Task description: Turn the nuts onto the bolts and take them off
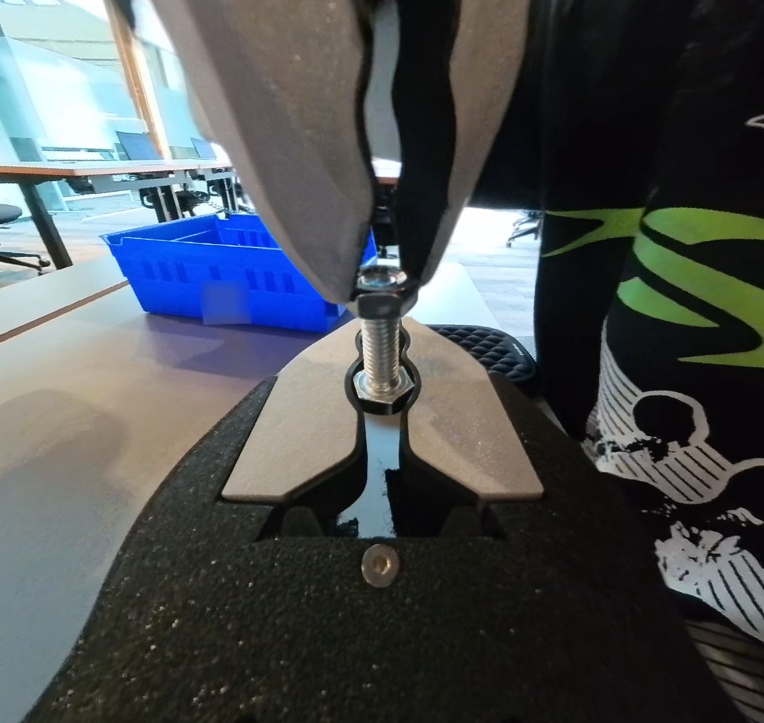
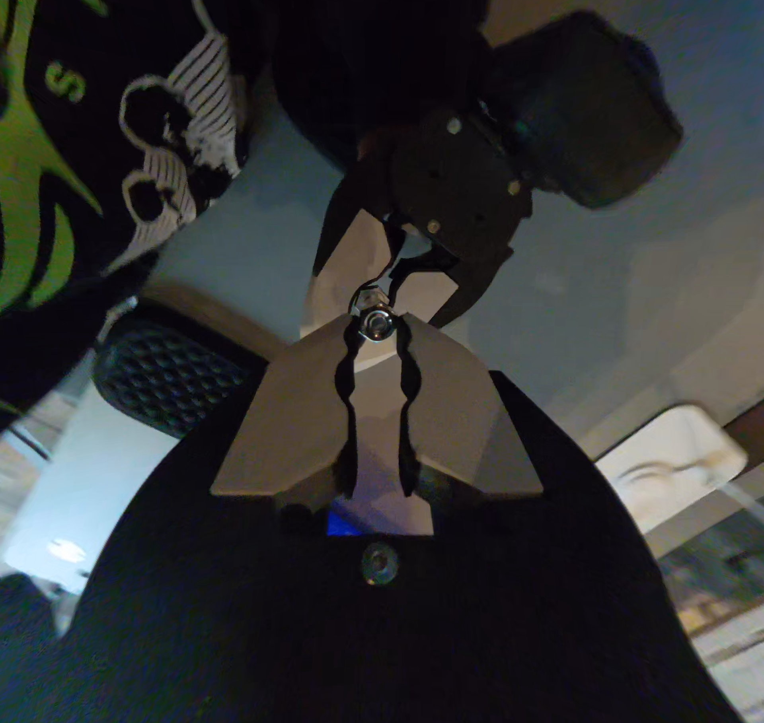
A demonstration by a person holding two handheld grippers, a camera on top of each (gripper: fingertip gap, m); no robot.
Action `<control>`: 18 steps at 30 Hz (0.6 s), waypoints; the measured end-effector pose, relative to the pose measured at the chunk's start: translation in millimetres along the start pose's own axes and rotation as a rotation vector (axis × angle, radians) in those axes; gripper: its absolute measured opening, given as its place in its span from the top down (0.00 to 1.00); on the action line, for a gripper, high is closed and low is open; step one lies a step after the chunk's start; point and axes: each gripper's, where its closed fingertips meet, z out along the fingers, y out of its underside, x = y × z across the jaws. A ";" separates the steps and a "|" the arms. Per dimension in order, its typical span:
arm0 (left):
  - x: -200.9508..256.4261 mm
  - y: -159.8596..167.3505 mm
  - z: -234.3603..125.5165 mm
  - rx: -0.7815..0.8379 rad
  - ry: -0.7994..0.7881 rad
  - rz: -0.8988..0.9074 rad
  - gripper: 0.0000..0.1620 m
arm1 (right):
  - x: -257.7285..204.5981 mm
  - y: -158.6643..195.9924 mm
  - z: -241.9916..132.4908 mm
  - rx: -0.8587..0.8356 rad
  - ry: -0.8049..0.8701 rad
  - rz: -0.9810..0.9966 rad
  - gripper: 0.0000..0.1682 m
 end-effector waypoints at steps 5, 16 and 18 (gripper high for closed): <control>-2.2 1.0 0.3 -0.004 -0.016 -0.009 0.93 | -0.5 4.7 -0.3 0.022 0.052 0.431 0.90; -4.7 0.8 -1.4 0.005 -0.027 -0.023 0.93 | 5.6 1.4 1.1 0.108 0.222 0.809 0.90; -4.1 1.1 -1.2 0.002 -0.024 -0.022 0.93 | 3.9 2.3 0.5 0.094 0.247 0.839 0.90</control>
